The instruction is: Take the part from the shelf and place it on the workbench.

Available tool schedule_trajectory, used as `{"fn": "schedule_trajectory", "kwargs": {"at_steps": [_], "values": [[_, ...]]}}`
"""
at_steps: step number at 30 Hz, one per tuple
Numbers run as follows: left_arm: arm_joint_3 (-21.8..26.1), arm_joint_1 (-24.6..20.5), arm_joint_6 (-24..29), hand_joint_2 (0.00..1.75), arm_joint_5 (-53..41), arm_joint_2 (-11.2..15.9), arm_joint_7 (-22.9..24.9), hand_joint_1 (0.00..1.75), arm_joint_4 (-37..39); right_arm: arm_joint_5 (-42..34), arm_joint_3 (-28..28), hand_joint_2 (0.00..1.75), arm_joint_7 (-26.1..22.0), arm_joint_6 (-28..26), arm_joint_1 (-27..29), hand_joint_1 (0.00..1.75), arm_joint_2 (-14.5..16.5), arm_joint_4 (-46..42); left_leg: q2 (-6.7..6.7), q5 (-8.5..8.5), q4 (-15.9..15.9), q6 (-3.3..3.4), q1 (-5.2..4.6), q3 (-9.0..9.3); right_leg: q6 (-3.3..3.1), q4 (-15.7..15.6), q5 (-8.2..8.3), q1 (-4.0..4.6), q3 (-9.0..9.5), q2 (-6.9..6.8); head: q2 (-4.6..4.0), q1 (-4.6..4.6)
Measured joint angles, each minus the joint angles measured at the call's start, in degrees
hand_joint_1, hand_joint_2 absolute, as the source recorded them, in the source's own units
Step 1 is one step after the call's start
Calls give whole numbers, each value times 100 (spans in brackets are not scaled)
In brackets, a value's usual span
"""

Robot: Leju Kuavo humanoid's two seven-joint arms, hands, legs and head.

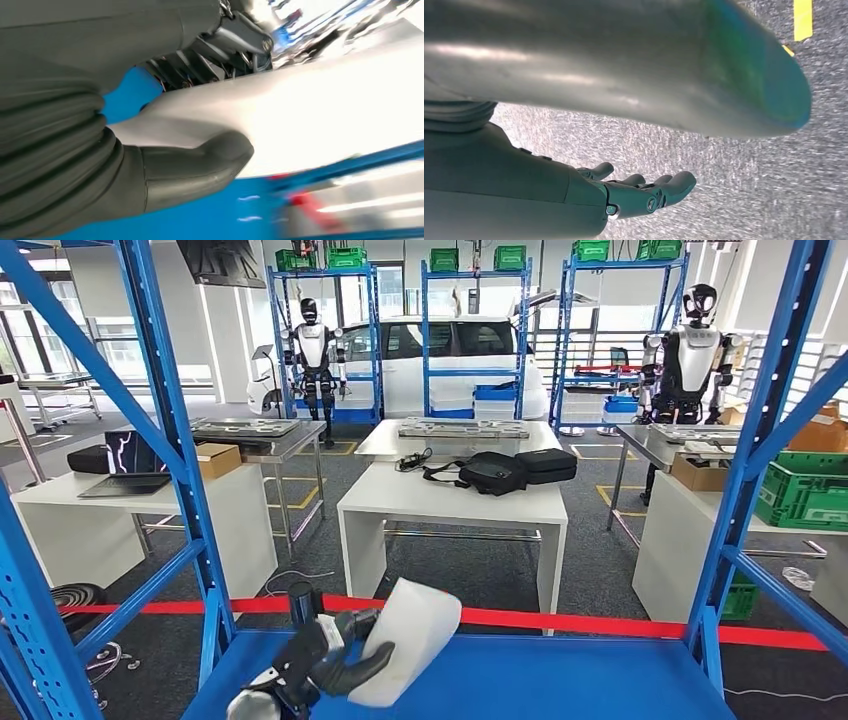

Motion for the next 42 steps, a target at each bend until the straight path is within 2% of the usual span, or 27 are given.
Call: {"fn": "schedule_trajectory", "kwargs": {"at_steps": [7,13,16,18,20,23,24,25,26,28,29,30,33,34,35,36,38,39,40,41,42], "values": [[191,306,-346,175,1709,10,452,175,-2401,-21,-132,0,39,-69,24,0,13,0,3,-6,-1,3,1,-1,8,0,-7,1,0,-2,0,0],[301,512,-749,175,2684,7,734,175,-3477,-26,-208,0,42,-97,22,0,55,0,3,-10,3,6,0,-2,11,-3,-8,-3,4,-3,0,1],[340,602,-833,175,2859,9,796,175,-3788,-29,-231,0,55,-101,23,0,89,0,3,-14,30,75,-32,-36,58,-27,20,-24,16,-3,0,0],[380,635,-851,175,2911,10,811,175,-3938,-26,-236,0,57,-102,25,0,103,0,14,61,-43,120,-13,1,95,-32,29,-19,17,-3,0,-1],[409,660,-892,175,2972,13,823,175,-4026,-18,-236,0,46,-99,25,0,108,0,35,156,-146,151,37,37,122,213,-171,-8,-91,-3,0,1],[429,790,-957,175,2995,24,831,175,-4072,-6,-236,0,24,-87,30,0,117,0,57,202,-149,150,67,-20,183,1283,-732,-43,-541,-6,0,6],[433,847,-978,175,2995,30,831,175,-4078,-7,-236,0,21,-88,35,0,117,0,61,207,-127,138,77,-48,210,1525,-804,-64,-633,-6,0,7],[438,891,-1002,175,2995,36,830,175,-4083,-12,-237,0,21,-93,39,0,117,0,63,208,-95,121,94,-79,239,1560,-774,-84,-626,-8,0,8],[441,921,-1035,175,2995,41,830,175,-4093,-27,-240,0,21,-104,44,0,116,0,63,202,-48,95,120,-115,270,1362,-651,-109,-502,-11,0,9],[445,941,-1088,175,2995,41,830,175,-4131,-71,-257,0,21,-131,42,0,128,1,57,163,92,6,167,-211,332,645,-386,-155,-104,-6,0,13],[443,943,-1106,175,2995,36,835,175,-4153,-90,-271,0,20,-145,38,0,140,1,48,139,172,-49,175,-265,314,384,-317,-165,27,14,0,11],[442,944,-1112,175,2994,30,839,175,-4172,-100,-285,0,21,-155,35,0,153,1,39,126,230,-102,171,-307,278,261,-302,-164,76,32,0,11],[438,947,-1134,175,2989,23,851,175,-4207,-126,-339,0,34,-181,33,0,168,0,22,153,251,-216,169,-359,99,286,-273,-143,11,53,0,5],[436,947,-1148,175,2988,25,861,175,-4209,-147,-360,0,56,-197,32,0,170,0,25,109,289,-240,177,-387,49,285,-247,-143,-9,47,0,-1],[428,945,-1165,175,2987,19,872,175,-4201,-173,-378,0,93,-216,32,0,173,0,29,-20,429,-259,183,-451,2,277,-213,-148,-36,40,0,-6],[416,943,-1182,175,2987,7,882,175,-4186,-200,-400,0,135,-239,31,0,179,0,34,-219,677,-272,186,-549,-36,271,-178,-148,-70,30,0,-11],[376,941,-1205,175,2987,-45,891,175,-4140,-244,-454,0,192,-274,32,0,194,0,37,-687,1395,-284,186,-789,-75,268,-106,-129,-161,13,0,-20],[349,944,-1204,175,2982,-74,890,175,-4114,-256,-479,0,199,-282,34,0,204,0,37,-828,1673,-279,185,-858,-80,268,-66,-116,-212,5,0,-21],[320,950,-1197,175,2970,-102,887,175,-4094,-263,-499,0,195,-285,35,0,211,0,37,-874,1784,-264,182,-842,-82,268,-23,-101,-265,-1,0,-21],[293,960,-1182,175,2955,-127,883,175,-4084,-262,-510,0,179,-286,37,0,217,0,37,-820,1655,-234,175,-701,-80,268,24,-87,-319,-3,0,-21],[272,970,-1163,175,2940,-149,878,175,-4084,-258,-517,0,160,-285,37,0,221,0,37,-706,1329,-190,162,-456,-75,268,73,-76,-369,-1,0,-21]]}}
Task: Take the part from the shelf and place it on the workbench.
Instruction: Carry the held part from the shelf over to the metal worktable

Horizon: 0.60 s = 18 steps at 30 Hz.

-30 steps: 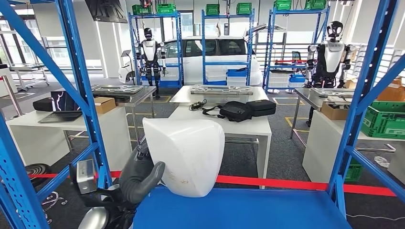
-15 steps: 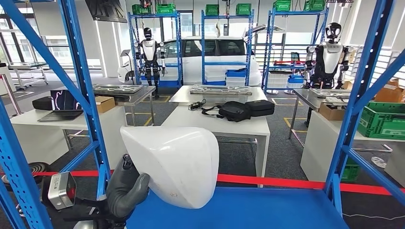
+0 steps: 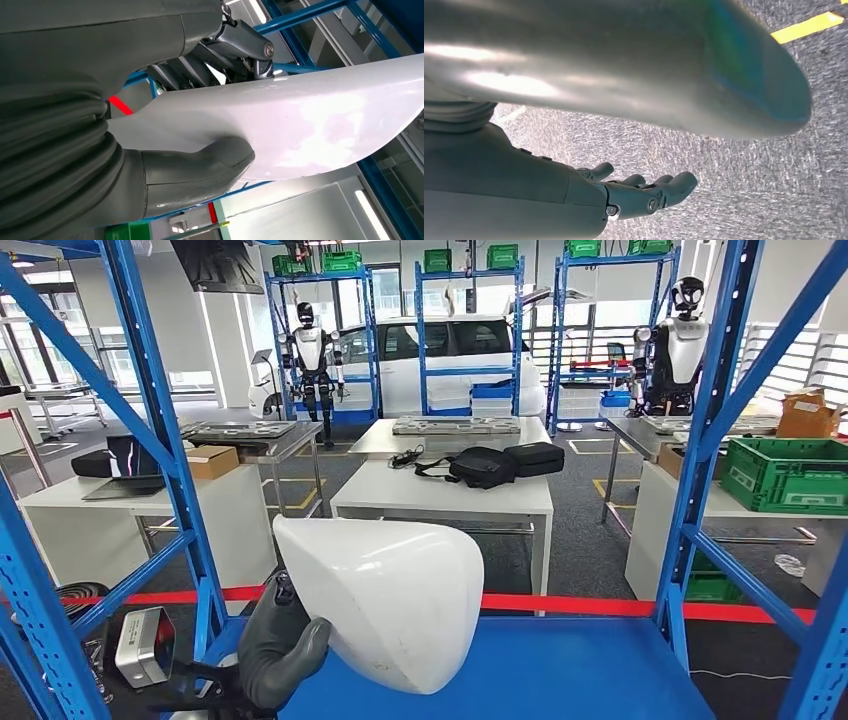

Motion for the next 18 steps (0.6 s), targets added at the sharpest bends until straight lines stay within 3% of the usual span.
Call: {"fn": "schedule_trajectory", "kwargs": {"at_steps": [2,3,5,7,8,9,11,12,13,14,15,16,18], "values": [[-20,18,37,175,-16,-33,-5,175,-27,14,-6,0,-34,1,3,0,9,0,7,178,-805,95,-52,522,31,-9,100,11,-68,7,0,4],[-24,25,50,175,-19,-45,-8,175,-44,26,-7,0,-49,2,9,0,13,0,13,228,-1047,126,-83,655,66,-28,148,6,-80,8,0,2],[-27,49,75,175,-54,-57,-12,175,-71,52,-9,0,-110,14,22,0,17,0,19,316,-1164,165,-137,659,156,-99,250,-14,-75,4,0,4],[-26,80,104,175,-132,-57,-19,175,-82,82,-9,0,-200,39,38,0,16,0,23,476,-1232,229,-131,608,232,-147,302,-38,-100,2,0,2],[-25,97,118,175,-171,-57,-25,175,-87,94,-9,0,-231,51,45,0,16,1,29,569,-1270,270,-120,570,258,-82,192,-39,-143,2,0,4],[-24,115,128,175,-192,-59,-30,175,-91,105,-9,0,-246,58,52,0,14,1,36,664,-1303,304,-104,517,277,102,-30,-35,-215,2,0,8],[-21,161,138,175,-204,-60,-37,175,-99,116,-9,0,-254,63,53,0,1,1,44,805,-1305,347,-110,366,306,780,-617,-27,-389,-2,0,17],[-20,191,139,175,-205,-59,-37,175,-101,118,-9,0,-256,63,53,0,-9,0,48,866,-1295,349,-114,276,319,1130,-802,-22,-442,-3,0,20],[-20,219,140,175,-205,-58,-38,175,-100,119,-9,0,-259,64,52,0,-20,0,52,923,-1279,346,-117,185,327,1352,-858,-19,-429,-3,0,22],[-19,240,141,175,-206,-55,-38,175,-99,120,-9,0,-260,64,52,0,-27,0,56,977,-1257,337,-116,92,330,1389,-809,-15,-326,-4,0,24],[-16,251,141,175,-206,-51,-39,175,-101,120,-9,0,-261,65,51,0,-32,0,57,1024,-1226,323,-111,0,330,1206,-695,-14,-113,-5,0,26],[-14,255,141,175,-205,-49,-42,175,-105,121,-9,0,-261,65,47,0,-36,0,57,1066,-1186,304,-107,-84,326,859,-613,-14,187,-8,0,27],[-7,257,147,175,-218,-41,-48,175,-130,126,-9,0,-270,67,31,0,-38,0,54,1131,-1104,246,-112,-214,271,165,-621,10,698,-5,0,29]]}}
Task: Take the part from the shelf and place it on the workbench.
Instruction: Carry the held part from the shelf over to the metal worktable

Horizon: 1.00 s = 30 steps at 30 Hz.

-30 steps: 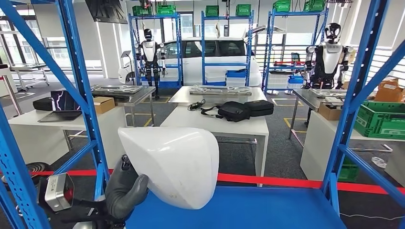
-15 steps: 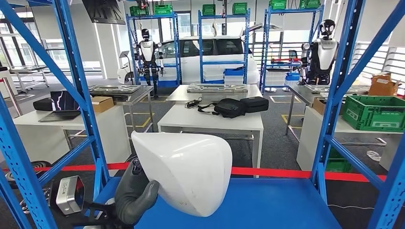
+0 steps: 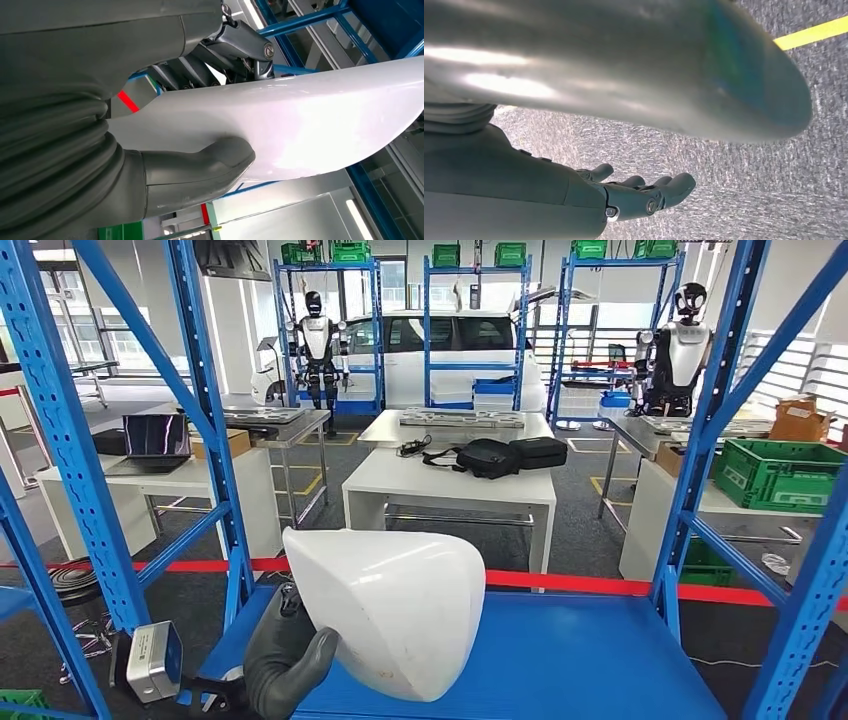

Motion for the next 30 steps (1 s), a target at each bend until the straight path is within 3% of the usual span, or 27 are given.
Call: {"fn": "schedule_trajectory", "kwargs": {"at_steps": [2,4,5,6,8,9,10,11,12,14,16,17,21,23,24,26,27,28,29,30], "values": [[7,1,32,175,-69,7,-14,175,-24,18,0,0,-34,6,-10,0,-2,0,-1,60,32,-67,-7,-39,-92,-246,-70,32,137,10,0,-6],[33,1,83,175,-188,24,-48,175,-31,60,0,0,-75,33,-11,0,-2,0,-7,94,34,-138,0,-60,-179,-262,5,21,75,-3,-1,-11],[58,2,102,175,-242,41,-67,175,-33,84,0,0,-91,49,-18,0,-2,0,-15,4,96,-172,7,-99,-223,-277,65,11,31,-15,-2,-14],[93,3,118,175,-289,66,-94,175,-32,110,0,0,-105,66,-25,0,-2,0,-21,-186,254,-207,16,-160,-260,-292,131,-2,-27,-27,-2,-16],[167,7,130,175,-375,120,-155,175,-26,144,1,0,-138,89,-36,0,-4,0,-28,-752,862,-264,45,-318,-295,-297,258,-3,-156,-39,-2,-24],[202,14,132,175,-421,147,-188,175,-19,157,2,0,-156,102,-37,0,-6,0,-28,-957,1216,-286,58,-377,-293,-294,324,-1,-232,-43,-2,-25],[234,23,134,175,-466,170,-214,175,-8,167,3,0,-167,111,-37,0,-8,0,-28,-1038,1478,-302,70,-386,-287,-292,391,0,-310,-49,-2,-27],[262,32,142,175,-505,188,-232,175,5,176,3,0,-169,117,-38,0,-10,0,-28,-991,1577,-309,80,-316,-278,-289,457,0,-394,-55,-2,-28],[288,39,155,175,-550,200,-245,175,18,182,4,0,-161,122,-40,0,-13,0,-28,-861,1478,-309,90,-147,-263,-288,522,0,-475,-60,-2,-29],[325,36,182,175,-640,208,-261,175,39,187,4,0,-127,132,-47,0,-16,0,-32,-692,775,-288,101,441,-221,-285,640,1,-601,-60,-1,-32],[340,21,196,175,-703,207,-268,175,51,188,4,0,-99,142,-54,0,-19,0,-42,-778,99,-259,86,939,-175,-279,714,8,-661,-52,-1,-35],[342,16,200,175,-717,206,-269,175,53,187,4,0,-92,145,-55,0,-20,0,-47,-847,-63,-250,77,1051,-161,-277,730,11,-673,-48,-2,-36],[342,13,201,175,-721,205,-273,175,55,187,4,0,-91,146,-57,0,-20,0,-50,-859,-113,-239,66,1069,-152,-277,742,10,-676,-47,-2,-32],[363,-12,211,175,-729,210,-283,175,98,169,4,0,-82,165,-59,0,-20,0,-54,-825,-122,-187,41,1004,-105,-313,819,-5,-670,-46,-1,-28],[383,-54,215,175,-723,214,-289,175,190,148,4,0,-64,186,-53,0,-18,0,-42,-751,-135,-121,33,946,-60,-328,839,-22,-686,-41,-2,-28],[422,-178,218,175,-707,219,-336,175,603,86,4,0,-40,235,-42,0,-4,0,-15,-455,-148,37,5,658,3,376,321,-25,-883,-28,-2,-15],[435,-232,216,175,-697,220,-372,175,842,63,4,0,-47,258,-37,0,4,0,0,-287,-149,94,-2,472,11,778,95,-9,-934,-23,-2,-9],[442,-260,216,175,-697,220,-408,175,1039,46,4,0,-67,274,-38,0,10,0,1,-154,-122,112,-16,284,-5,1084,-62,17,-888,-24,-2,-1],[447,-268,216,175,-699,220,-431,175,1164,41,4,0,-90,285,-40,0,11,0,3,-69,-88,100,-22,147,-26,985,61,37,-667,-24,-2,1],[453,-277,218,175,-702,220,-443,175,1226,37,4,0,-93,294,-46,0,12,0,4,-20,-55,84,-24,58,-48,622,104,50,-371,-26,-2,3]]}}
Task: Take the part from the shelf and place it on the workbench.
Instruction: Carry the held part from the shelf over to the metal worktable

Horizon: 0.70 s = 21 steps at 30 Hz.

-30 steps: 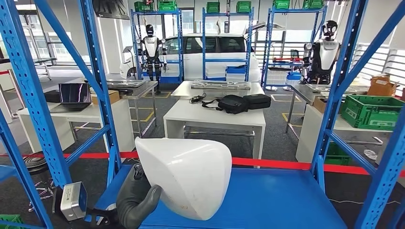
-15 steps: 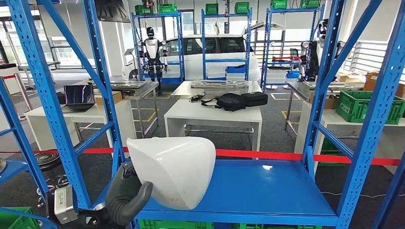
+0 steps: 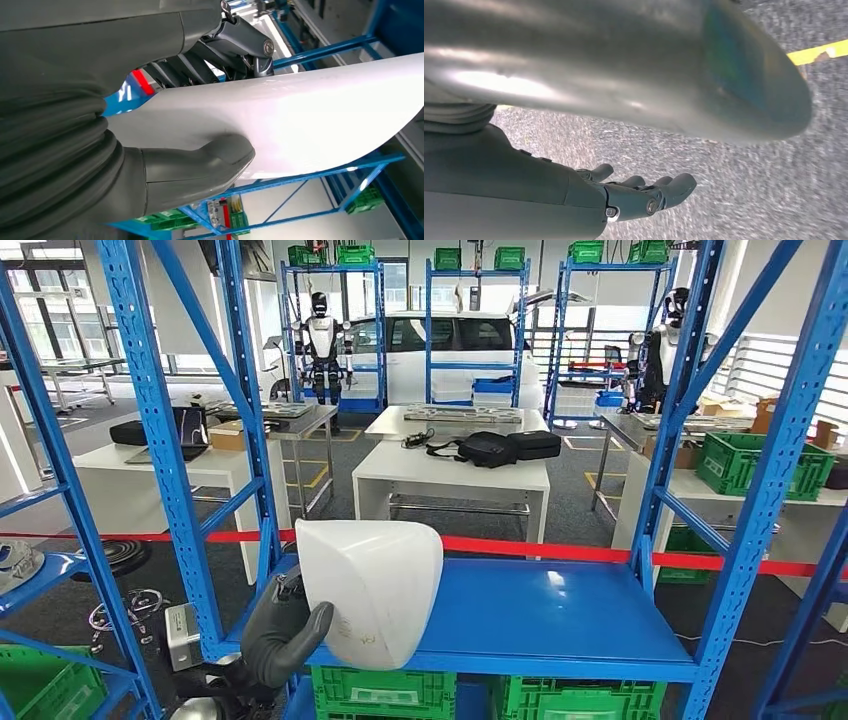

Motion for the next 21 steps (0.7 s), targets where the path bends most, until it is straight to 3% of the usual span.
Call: {"fn": "schedule_trajectory", "kwargs": {"at_steps": [2,3,6,8,10,11,12,13,15,17,18,19,21], "values": [[16,-23,9,175,-8,1,-11,175,84,-3,0,0,22,17,-14,0,0,0,6,87,56,-50,-10,-110,-56,-707,-117,32,484,4,1,-1],[24,-36,13,175,-13,2,-18,175,115,-2,0,0,38,28,-18,0,0,0,10,134,61,-82,-10,-132,-87,-898,-196,49,587,9,1,-2],[52,-54,32,175,-47,11,-26,175,195,0,-1,0,43,74,-9,0,15,1,0,190,56,-187,2,-181,-199,-991,-87,39,527,-7,0,-2],[88,-54,55,175,-62,27,-24,175,226,-1,-2,0,21,105,-9,0,30,1,-21,-196,367,-261,22,-308,-270,-1024,61,10,408,-30,-1,-8],[118,-48,67,175,-65,39,-23,175,250,-1,-2,0,17,120,-8,0,31,0,-28,-765,1061,-330,61,-472,-289,-1022,205,8,251,-37,0,-19],[126,-43,69,175,-66,42,-23,175,264,-2,-2,0,17,122,-5,0,31,0,-28,-913,1400,-356,81,-518,-283,-1017,276,8,164,-42,0,-22],[130,-39,70,175,-67,44,-23,175,278,-1,-2,0,17,123,-4,0,32,0,-28,-923,1617,-375,99,-502,-273,-1012,346,7,74,-47,0,-24],[131,-36,70,175,-68,46,-23,175,288,-1,-2,0,17,125,-4,0,32,0,-28,-817,1644,-386,115,-392,-260,-1005,415,5,-18,-51,0,-25],[134,-39,70,175,-69,46,-23,175,296,-2,-2,0,17,127,-5,0,32,0,-30,-588,1130,-384,141,120,-219,-989,545,0,-175,-54,0,-29],[137,-45,70,175,-73,38,-28,175,283,-2,-2,0,14,129,-6,0,33,0,-42,-669,318,-339,123,722,-156,-984,660,1,-270,-45,1,-28],[139,-48,70,175,-78,33,-31,175,278,-1,-2,0,13,129,-7,0,33,0,-50,-743,55,-297,101,876,-115,-999,723,-4,-288,-42,1,-27],[142,-49,70,175,-83,31,-32,175,276,-1,-2,0,13,131,-4,0,36,0,-54,-767,-74,-246,70,916,-70,-1026,786,-15,-299,-38,1,-25],[148,-52,70,175,-89,28,-28,175,285,-1,-2,0,15,133,12,0,42,0,-39,-652,-116,-124,48,827,15,-1056,843,-50,-328,-31,0,-26]]}}
